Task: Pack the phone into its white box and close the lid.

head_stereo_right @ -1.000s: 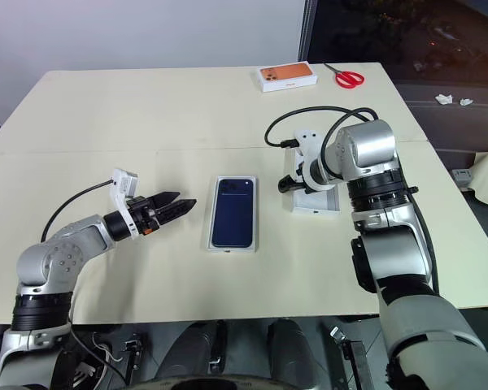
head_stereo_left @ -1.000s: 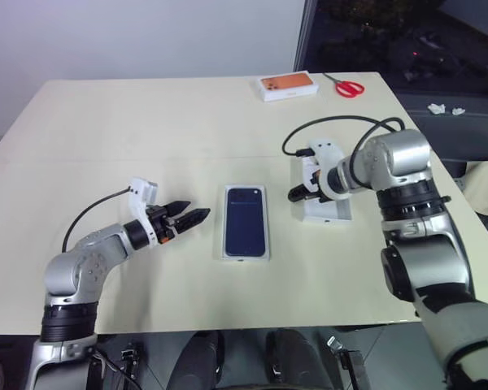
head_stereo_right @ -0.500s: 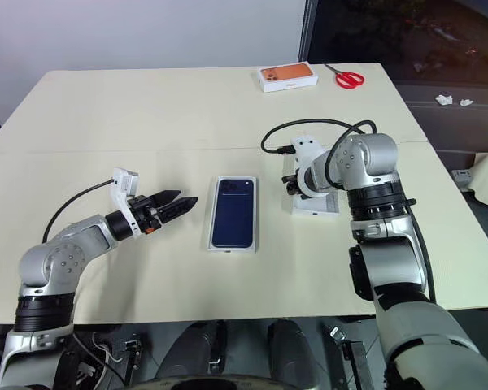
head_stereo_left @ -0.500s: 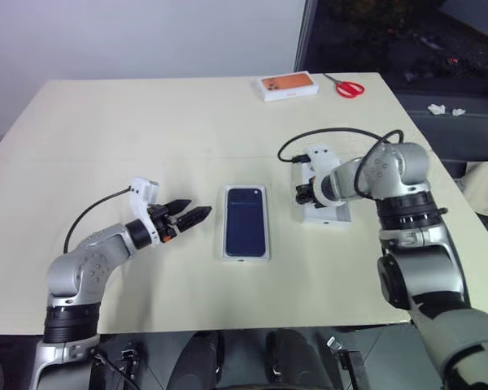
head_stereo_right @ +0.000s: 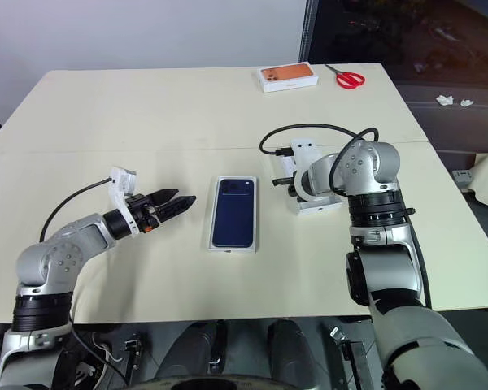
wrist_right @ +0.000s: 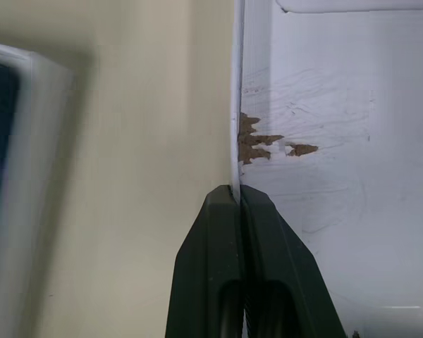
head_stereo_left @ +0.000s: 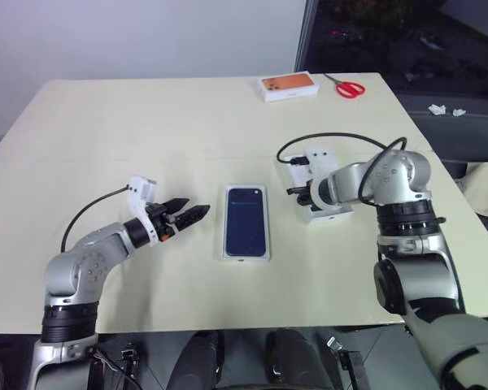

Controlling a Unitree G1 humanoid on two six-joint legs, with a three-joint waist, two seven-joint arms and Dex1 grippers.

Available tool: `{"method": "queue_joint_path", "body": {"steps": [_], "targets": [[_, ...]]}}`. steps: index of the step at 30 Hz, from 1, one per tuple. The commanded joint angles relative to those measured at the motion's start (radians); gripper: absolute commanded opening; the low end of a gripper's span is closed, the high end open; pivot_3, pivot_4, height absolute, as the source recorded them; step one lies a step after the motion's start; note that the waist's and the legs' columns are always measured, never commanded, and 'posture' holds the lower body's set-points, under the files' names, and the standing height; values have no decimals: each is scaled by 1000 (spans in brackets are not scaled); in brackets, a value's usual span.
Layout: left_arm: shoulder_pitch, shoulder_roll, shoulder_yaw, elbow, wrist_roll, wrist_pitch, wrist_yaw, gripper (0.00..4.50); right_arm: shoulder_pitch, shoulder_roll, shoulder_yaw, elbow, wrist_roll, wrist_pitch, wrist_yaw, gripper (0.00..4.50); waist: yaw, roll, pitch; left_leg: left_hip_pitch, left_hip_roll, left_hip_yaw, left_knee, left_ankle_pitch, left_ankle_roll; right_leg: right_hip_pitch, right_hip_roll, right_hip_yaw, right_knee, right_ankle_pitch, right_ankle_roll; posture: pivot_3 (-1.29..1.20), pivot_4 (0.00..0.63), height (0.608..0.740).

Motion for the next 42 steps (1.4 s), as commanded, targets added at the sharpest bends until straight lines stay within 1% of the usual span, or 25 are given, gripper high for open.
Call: {"method": "queue_joint_path", "body": {"steps": [1,5,7,8,10,11,12,13,15,17,19,23,26,28,30,33,36,42], "targets": [[-24,25,29,-8,-29,-1,-21,4500,-10,-13,-3,-121,34,-56,185,17,0,1,0,0,0,0,0,0,0,0,0,0,0,0,0,0,150,740],[-32,61,52,-2,-38,1,-41,4500,-33,-26,-16,-134,41,-98,344,17,1,1,1,0,1,0,0,0,0,0,1,0,0,0,0,0,150,740],[-34,89,75,4,-56,5,-58,4500,-58,3,-72,-119,88,-86,412,17,0,1,1,0,1,0,0,0,0,0,1,0,0,0,0,0,150,740],[-36,102,90,6,-66,2,-67,4500,-77,35,-127,-96,117,-94,422,17,-1,1,1,0,1,0,0,0,0,-1,1,0,0,0,0,0,150,740],[-41,128,123,7,-98,10,-90,4500,-135,122,-312,30,234,-67,389,17,-6,2,2,0,1,0,0,0,0,-1,1,0,0,0,0,0,150,740],[-43,138,134,6,-112,14,-98,4500,-159,156,-391,82,279,-50,365,17,-5,2,2,0,2,0,0,0,0,-1,2,0,0,0,0,0,150,740],[-44,145,141,8,-121,18,-104,4500,-175,180,-442,113,305,-36,342,17,-3,2,2,0,2,0,-1,0,0,-1,2,0,0,0,0,0,150,740],[-45,158,156,3,-134,19,-111,4500,-172,204,-467,117,327,-20,333,17,-1,2,2,0,3,0,-1,0,0,-1,2,0,0,0,0,0,150,740],[-54,179,205,-3,-178,28,-114,4500,-154,285,-542,150,430,-23,267,17,2,2,2,0,3,0,-1,0,0,-1,2,0,-1,0,0,0,150,740],[-57,191,231,-3,-202,30,-111,4500,-121,342,-565,141,492,-10,218,17,1,2,2,0,2,0,-1,0,0,-1,1,0,-1,0,0,0,150,740],[-50,197,247,-2,-217,26,-116,4500,-64,401,-550,106,541,-3,176,17,1,2,2,0,2,1,-1,0,0,-1,0,1,-1,0,0,0,150,740],[-23,201,269,-32,-228,-7,-131,4500,40,477,-494,65,661,-22,98,17,-1,3,2,0,2,1,-1,0,0,-1,0,1,-1,0,0,0,150,740],[-4,207,277,-51,-210,-50,-148,4500,95,500,-427,44,739,-60,49,17,-5,4,3,-1,2,1,-2,0,0,-2,0,1,0,0,0,0,150,740],[5,211,287,-46,-208,-64,-148,4500,120,529,-383,42,772,-110,9,17,-13,4,3,-1,2,1,-2,0,0,-3,0,1,0,0,0,0,150,740],[17,219,287,-39,-209,-62,-151,4500,156,565,-339,44,752,-171,-40,17,-20,4,3,-1,2,1,-2,0,0,-3,0,1,0,0,0,0,150,740],[31,225,280,-47,-207,-61,-154,4500,216,570,-274,27,754,-216,-68,17,-25,4,3,-1,2,1,-2,0,0,-3,0,1,0,0,0,0,150,740],[43,230,282,-50,-216,-49,-151,4500,266,559,-217,11,802,-238,-79,17,-25,3,2,-1,2,1,-4,0,0,-3,0,1,-1,0,0,0,150,740],[57,230,278,-50,-219,-53,-148,4500,306,519,-118,-10,910,-311,-90,17,-25,4,4,0,2,2,-2,0,0,-2,0,2,0,0,0,0,150,740]]}}
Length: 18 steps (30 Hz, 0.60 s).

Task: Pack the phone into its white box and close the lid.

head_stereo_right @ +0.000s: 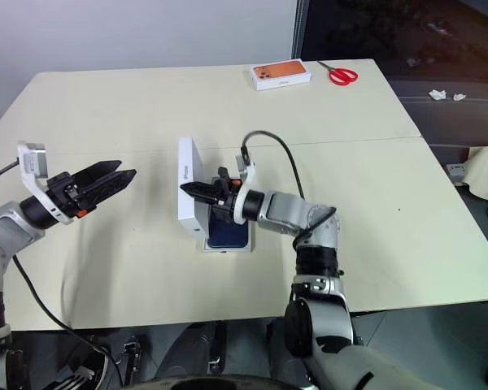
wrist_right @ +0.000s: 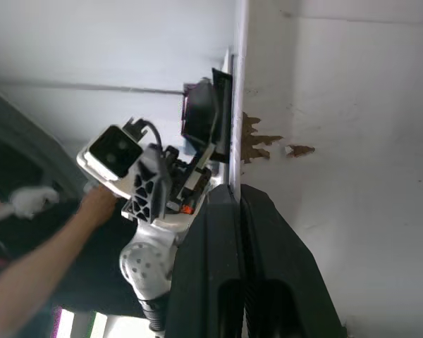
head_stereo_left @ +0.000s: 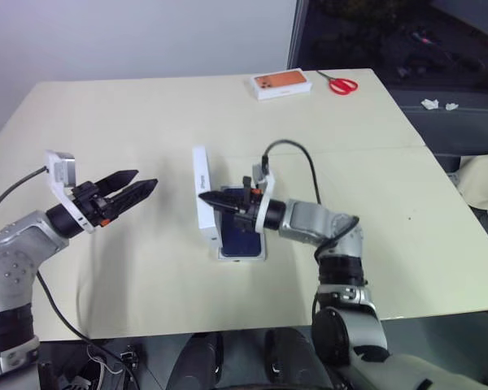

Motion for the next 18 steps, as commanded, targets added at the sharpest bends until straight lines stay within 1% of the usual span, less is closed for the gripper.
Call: {"method": "queue_joint_path", "body": {"steps": [1,6,11,13,14,18], "targets": [[2,9,23,-29,-22,-16,-6,4500,15,48,60,-46,93,-29,0,17,-1,0,0,0,0,0,0,0,0,0,0,0,0,0,0,0,150,740],[26,-12,-8,-55,-17,-14,-2,4500,47,30,122,-24,140,-70,5,17,0,0,0,0,1,0,-2,0,0,-1,1,0,-1,0,0,0,150,740],[43,-27,-33,-78,-13,-5,12,4500,65,19,162,-5,112,-102,26,17,1,0,0,0,1,0,-2,0,0,0,0,0,-1,0,0,0,150,740],[51,-30,-47,-85,-20,9,11,3942,68,2,168,-6,91,-107,46,0,1,0,0,0,1,0,-2,0,0,-1,1,0,-1,0,0,0,150,740],[56,-33,-52,-91,-23,13,14,3739,73,-8,170,-7,85,-107,52,0,1,0,0,0,1,0,-2,0,0,0,1,0,-1,0,0,0,150,740],[76,-55,-78,-100,-13,8,21,1726,97,-47,180,-23,69,-90,84,0,1,0,0,0,1,0,-2,0,0,0,0,0,-2,0,0,0,150,740]]}}
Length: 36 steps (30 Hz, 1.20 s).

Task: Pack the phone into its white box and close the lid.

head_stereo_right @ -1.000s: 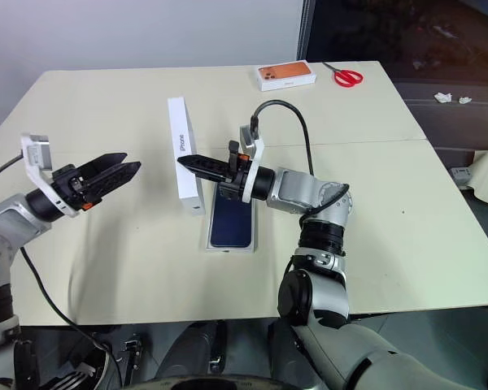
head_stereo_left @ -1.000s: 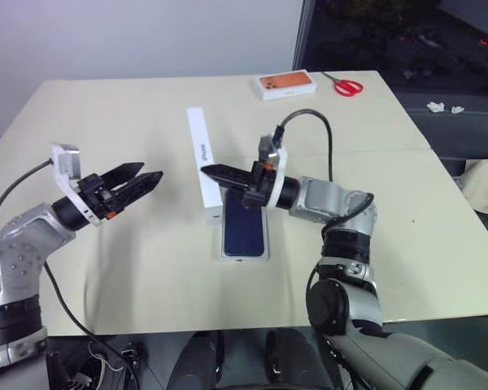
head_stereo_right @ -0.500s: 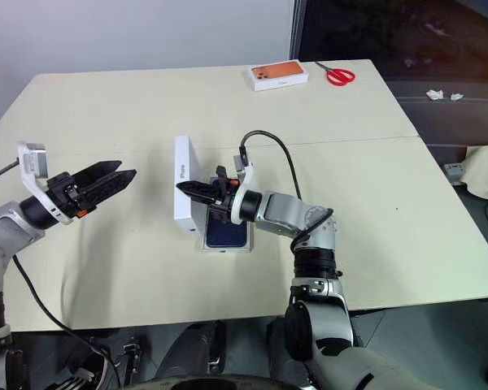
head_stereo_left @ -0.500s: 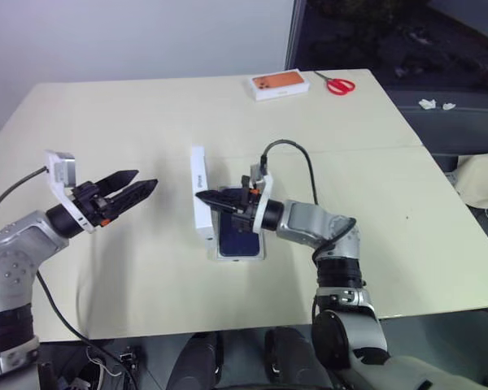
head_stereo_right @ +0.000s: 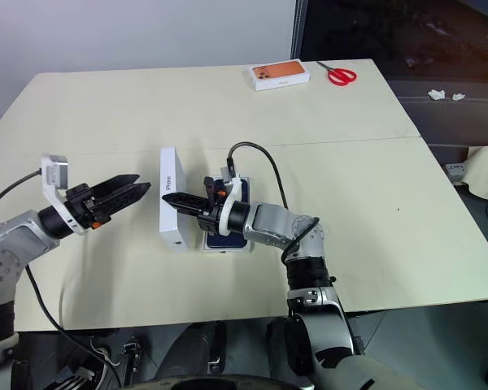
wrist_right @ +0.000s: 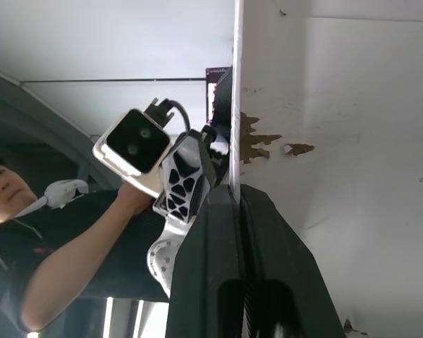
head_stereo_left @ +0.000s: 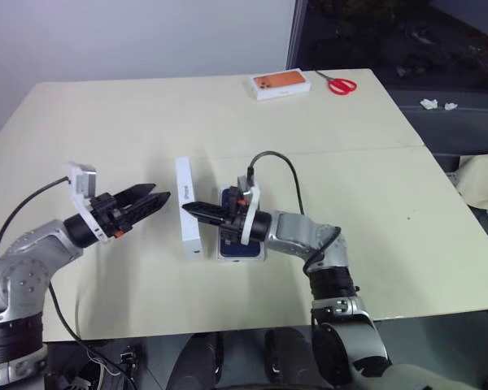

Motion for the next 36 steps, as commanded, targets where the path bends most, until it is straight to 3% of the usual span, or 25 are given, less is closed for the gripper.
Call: {"method": "queue_joint_path", "body": {"steps": [1,3,4,11,22,25,29,32,36], "targets": [[13,-18,-22,-29,-11,-4,3,1221,15,-32,14,-37,-5,19,51,0,1,0,0,0,0,0,0,0,0,0,0,0,0,0,0,0,150,740],[21,-32,-43,-25,-3,-9,3,185,25,-53,20,-46,-13,26,70,0,1,0,0,0,0,0,0,0,0,0,0,0,0,0,0,0,150,740],[25,-44,-64,-19,8,-17,1,86,30,-64,21,-54,-15,27,78,0,1,0,0,0,0,0,0,0,0,0,0,0,0,0,0,0,150,740],[-1,-126,-192,45,101,-100,-22,86,73,-135,28,-114,-16,28,109,0,3,0,0,0,0,0,0,0,0,1,0,0,0,0,0,0,150,740],[-80,-215,-278,83,126,-113,-24,86,121,-234,42,-218,-72,-2,174,0,9,0,0,0,0,0,1,0,0,2,0,-1,0,0,0,0,150,740],[-94,-235,-290,89,135,-115,-20,0,130,-269,47,-252,-133,-15,211,887,13,-1,0,0,0,0,2,0,1,3,0,-1,0,0,0,0,150,740],[-104,-256,-297,97,142,-119,-18,0,129,-310,29,-268,-154,-24,229,2905,16,-1,0,0,0,0,3,-1,1,3,0,-1,0,0,0,0,150,740],[-107,-279,-314,102,151,-127,-14,0,108,-423,31,-342,-206,15,318,4346,26,-1,0,0,0,0,3,-1,1,3,0,-1,0,0,0,0,150,740],[-115,-301,-328,109,161,-131,-11,0,113,-633,110,-452,-400,24,543,4346,31,-1,0,-1,0,0,4,-1,2,3,0,-1,-1,0,0,0,150,740]]}}
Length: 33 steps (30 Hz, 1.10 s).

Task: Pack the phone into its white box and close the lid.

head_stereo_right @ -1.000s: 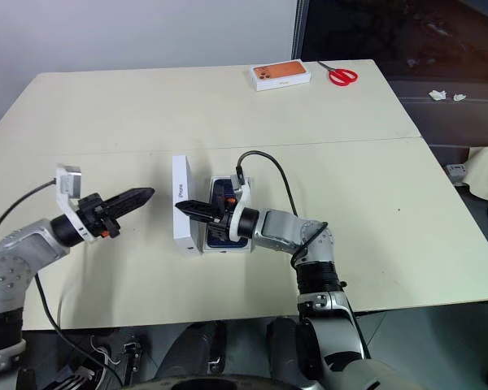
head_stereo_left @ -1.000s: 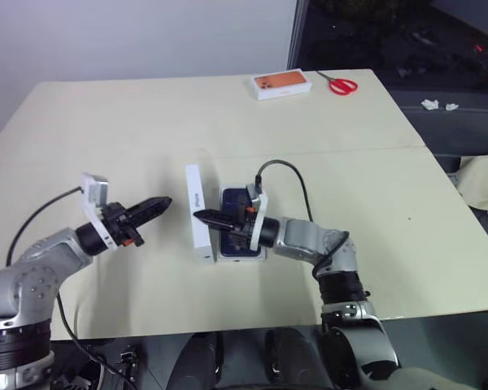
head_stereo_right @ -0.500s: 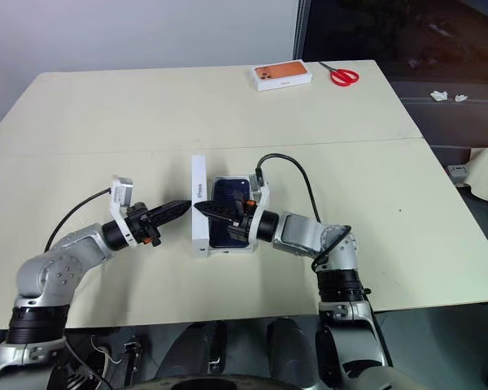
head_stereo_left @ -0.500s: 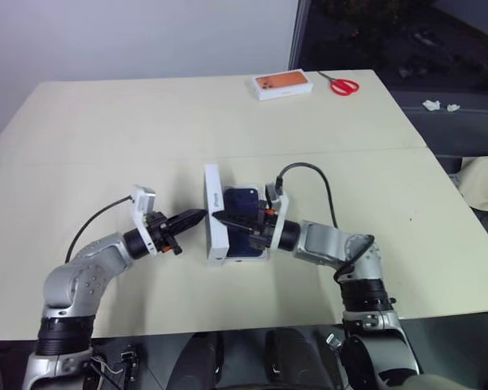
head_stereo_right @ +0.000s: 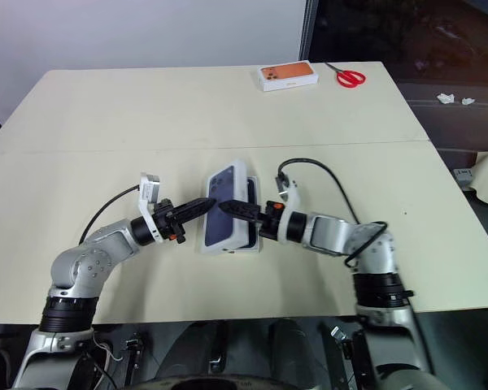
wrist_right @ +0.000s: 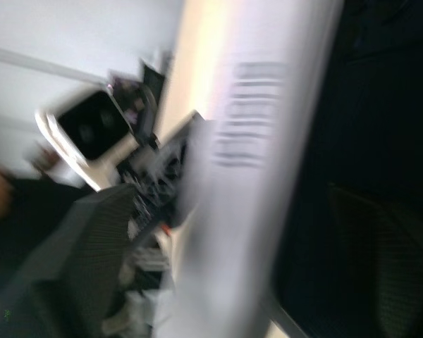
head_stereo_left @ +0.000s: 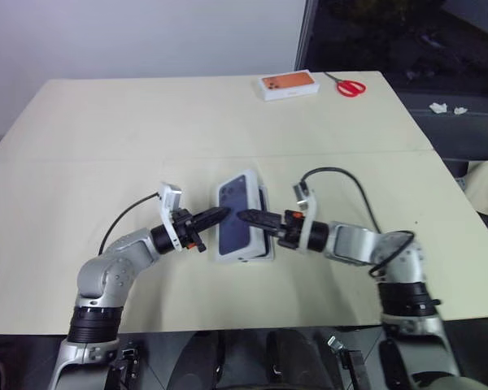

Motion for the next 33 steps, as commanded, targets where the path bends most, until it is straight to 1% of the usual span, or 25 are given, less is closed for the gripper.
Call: {"method": "queue_joint_path", "body": {"steps": [1,3,5,8,10,13,16,17,18,19,20,21,22,23,27,33], "targets": [[-15,-16,-18,-4,8,-17,0,0,-13,-156,57,-96,-181,-30,231,4346,1,-1,0,0,0,0,0,0,0,1,0,-1,0,0,0,0,150,740],[-17,-21,-24,2,12,-17,-4,0,-34,-243,63,-85,-257,-59,335,4346,2,-1,0,0,0,-1,0,0,0,1,0,-1,-1,0,0,0,150,740],[-17,-21,-26,6,12,-17,-8,0,-60,-289,66,-73,-300,-70,404,4346,0,-1,1,0,0,-1,0,0,0,2,1,-2,-2,0,0,0,150,740],[-22,-24,-29,20,18,-23,-14,0,-90,-365,125,-103,-436,-138,530,4346,-1,-1,1,0,0,-1,0,0,0,2,1,-2,-2,0,0,0,150,740],[-27,-28,-35,24,23,-26,-14,0,-122,-338,125,-82,-478,-164,536,4346,0,-1,1,0,1,-2,0,0,0,2,1,-2,-2,0,0,0,150,740],[-31,-10,-15,4,15,-11,-7,0,-132,-322,208,-114,-656,-297,557,4346,2,-1,1,0,1,-2,0,0,0,2,1,-2,-3,0,0,0,150,740],[-21,40,24,-22,-3,18,-3,0,-113,-278,240,-125,-738,-363,564,3526,2,-2,1,0,1,-2,0,0,0,2,1,-2,-3,0,0,0,150,740],[-18,52,31,-27,-8,26,-1,0,-107,-270,247,-126,-763,-380,570,3068,2,-2,1,0,1,-2,0,0,0,2,1,-2,-3,0,0,0,150,740],[-15,64,37,-31,-13,35,0,0,-101,-270,261,-129,-799,-406,579,2518,2,-2,1,-1,1,-2,0,0,0,1,1,-2,-3,0,0,0,150,740],[-6,87,43,-38,-7,39,-2,0,-98,-269,280,-127,-849,-448,581,2099,2,-2,1,-1,1,-2,0,0,0,1,1,-2,-3,0,0,0,150,740],[3,109,47,-44,1,43,-3,0,-98,-266,293,-121,-895,-486,581,1500,2,-2,1,-1,1,-2,0,0,0,2,1,-2,-3,0,0,0,150,740],[14,132,51,-47,8,52,-1,0,-103,-261,306,-112,-938,-524,580,1034,2,-1,1,-1,1,-2,0,0,0,2,0,-2,-3,0,0,0,150,740],[25,149,53,-49,14,51,-2,0,-110,-248,309,-102,-964,-543,575,443,2,-2,1,-1,0,-2,0,0,0,2,0,-2,-3,0,0,0,150,740],[32,158,55,-48,13,53,-2,0,-116,-236,309,-94,-982,-554,576,44,1,-1,1,-1,0,-2,0,0,0,2,0,-2,-3,0,0,0,150,740],[45,173,47,-39,27,52,11,0,-114,-231,363,-98,-1090,-612,617,44,4,-1,1,0,0,-3,0,0,0,1,0,-2,-3,0,0,0,150,740],[60,118,33,38,28,59,20,0,-105,-196,376,-108,-1150,-618,641,44,3,-1,1,0,0,-3,0,0,0,2,-1,-2,-4,0,0,0,150,740]]}}
